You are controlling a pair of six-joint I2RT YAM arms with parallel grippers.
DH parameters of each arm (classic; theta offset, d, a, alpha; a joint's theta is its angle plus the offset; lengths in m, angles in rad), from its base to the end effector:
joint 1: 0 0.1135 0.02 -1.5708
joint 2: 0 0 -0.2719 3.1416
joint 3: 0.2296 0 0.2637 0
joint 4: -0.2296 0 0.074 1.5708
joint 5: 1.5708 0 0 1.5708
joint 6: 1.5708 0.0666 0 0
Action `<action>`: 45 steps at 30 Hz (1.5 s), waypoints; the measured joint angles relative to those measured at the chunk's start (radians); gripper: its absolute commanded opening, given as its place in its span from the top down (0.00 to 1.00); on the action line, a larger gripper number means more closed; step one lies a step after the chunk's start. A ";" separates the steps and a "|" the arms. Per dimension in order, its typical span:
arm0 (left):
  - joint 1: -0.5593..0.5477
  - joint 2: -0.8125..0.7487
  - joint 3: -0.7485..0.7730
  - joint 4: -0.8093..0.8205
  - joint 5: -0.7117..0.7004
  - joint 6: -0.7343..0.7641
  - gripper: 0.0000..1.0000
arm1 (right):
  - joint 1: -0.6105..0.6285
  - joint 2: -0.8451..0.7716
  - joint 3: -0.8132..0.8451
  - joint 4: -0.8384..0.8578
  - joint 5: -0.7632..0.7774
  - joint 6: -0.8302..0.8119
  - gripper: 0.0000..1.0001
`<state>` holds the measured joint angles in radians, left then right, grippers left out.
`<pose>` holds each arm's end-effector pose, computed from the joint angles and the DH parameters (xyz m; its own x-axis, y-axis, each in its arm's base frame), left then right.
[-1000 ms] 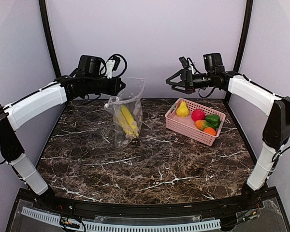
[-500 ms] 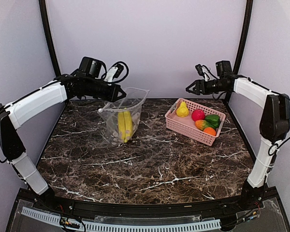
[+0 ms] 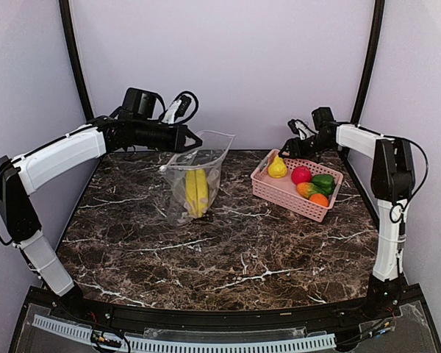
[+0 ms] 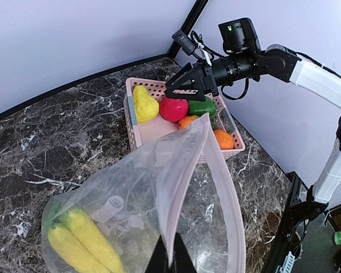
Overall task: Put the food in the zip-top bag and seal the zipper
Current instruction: Adjust the zipper food storage bag at the center of the board, then pick up the fake fruit from the bin.
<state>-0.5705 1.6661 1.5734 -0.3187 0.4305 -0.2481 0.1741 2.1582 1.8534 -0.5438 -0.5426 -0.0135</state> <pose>0.3472 -0.2558 0.3664 -0.5258 0.0723 -0.8475 0.7052 0.5942 -0.3868 0.5064 0.1240 0.2217 -0.7324 -0.1405 -0.6662 -0.4944 0.7825 0.3785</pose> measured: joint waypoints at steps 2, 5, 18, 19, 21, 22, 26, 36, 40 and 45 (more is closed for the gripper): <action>0.000 0.001 -0.002 0.008 0.002 -0.009 0.99 | 0.000 0.010 0.003 -0.002 0.030 0.030 0.27; 0.000 0.002 -0.002 0.011 0.006 -0.019 0.99 | 0.000 0.021 0.003 0.000 0.049 0.077 0.25; 0.000 0.002 -0.002 0.011 0.010 -0.020 0.99 | 0.006 0.153 0.092 -0.005 0.058 0.118 0.26; 0.000 0.002 -0.002 0.011 0.010 -0.018 0.99 | 0.009 0.157 0.100 -0.006 0.063 0.117 0.27; 0.000 0.002 -0.002 0.011 0.008 -0.014 0.99 | 0.014 0.168 0.117 -0.008 0.071 0.116 0.27; 0.000 0.003 -0.002 0.011 0.008 -0.014 0.99 | 0.018 0.174 0.124 -0.008 0.073 0.116 0.27; 0.000 0.003 -0.002 0.010 0.007 -0.013 0.99 | 0.028 0.203 0.153 -0.009 0.078 0.113 0.23; 0.000 0.003 -0.004 0.006 0.000 -0.005 0.99 | 0.055 0.215 0.174 -0.031 0.126 0.077 0.24; 0.000 0.003 -0.005 0.006 -0.002 0.000 0.99 | 0.061 0.227 0.191 -0.048 0.153 0.056 0.29; 0.000 0.002 -0.010 0.000 -0.010 0.006 0.99 | 0.068 0.230 0.193 -0.062 0.169 0.028 0.34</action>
<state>-0.5705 1.6680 1.5639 -0.3183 0.4202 -0.2417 0.2417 2.3882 2.0460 -0.6060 -0.3737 0.0147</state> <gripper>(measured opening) 0.011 0.705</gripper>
